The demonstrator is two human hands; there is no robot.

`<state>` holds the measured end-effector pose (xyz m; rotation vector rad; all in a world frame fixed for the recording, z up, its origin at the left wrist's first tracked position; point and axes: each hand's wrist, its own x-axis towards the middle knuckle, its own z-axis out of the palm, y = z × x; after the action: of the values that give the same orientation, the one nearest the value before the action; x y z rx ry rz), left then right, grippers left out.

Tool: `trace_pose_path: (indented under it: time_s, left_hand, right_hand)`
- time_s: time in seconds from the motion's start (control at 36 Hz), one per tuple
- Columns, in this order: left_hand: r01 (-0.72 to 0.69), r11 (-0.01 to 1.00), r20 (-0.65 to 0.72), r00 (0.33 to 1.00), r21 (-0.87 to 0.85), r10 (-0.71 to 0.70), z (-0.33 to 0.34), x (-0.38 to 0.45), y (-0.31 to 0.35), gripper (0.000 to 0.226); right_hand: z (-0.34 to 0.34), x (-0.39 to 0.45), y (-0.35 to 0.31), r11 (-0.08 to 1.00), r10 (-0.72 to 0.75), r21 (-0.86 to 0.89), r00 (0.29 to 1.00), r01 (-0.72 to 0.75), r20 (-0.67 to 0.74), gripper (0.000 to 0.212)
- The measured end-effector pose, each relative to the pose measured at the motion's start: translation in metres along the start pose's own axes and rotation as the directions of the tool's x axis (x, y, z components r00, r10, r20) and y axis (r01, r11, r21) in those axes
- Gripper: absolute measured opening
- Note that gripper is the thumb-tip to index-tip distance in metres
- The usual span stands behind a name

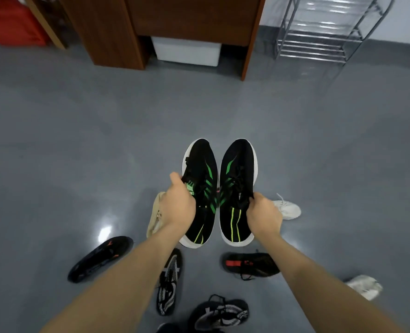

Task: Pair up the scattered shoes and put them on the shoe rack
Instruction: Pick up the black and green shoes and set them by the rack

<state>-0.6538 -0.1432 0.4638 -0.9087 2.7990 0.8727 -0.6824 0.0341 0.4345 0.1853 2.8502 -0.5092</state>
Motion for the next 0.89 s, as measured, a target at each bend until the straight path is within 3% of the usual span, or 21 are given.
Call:
trace_pose_path:
  time_s: [0.31,0.42,0.64,0.89]
  left_hand:
    - [-0.053,0.996,-0.054,0.997,-0.065,0.050,-0.125,-0.041,0.131,0.006]
    - [-0.095,0.993,-0.086,0.992,-0.071,0.089,-0.151,-0.045,0.162,0.011]
    - [-0.134,0.988,-0.101,0.987,-0.082,0.125,-0.179,-0.027,0.211,0.010]
    - [-0.185,0.981,-0.076,0.981,-0.055,0.181,-0.182,0.059,0.277,0.009]
  right_hand:
    - [-0.191,-0.010,-0.025,0.999,0.004,0.050,0.993,0.002,-0.119,0.025]
    - [-0.229,-0.012,-0.030,0.996,0.003,0.087,0.989,0.010,-0.147,0.033]
    - [-0.280,0.009,-0.045,0.996,0.006,0.091,0.983,0.011,-0.185,0.026]
    - [-0.319,0.100,-0.075,0.998,0.014,0.061,0.985,-0.004,-0.175,0.025]
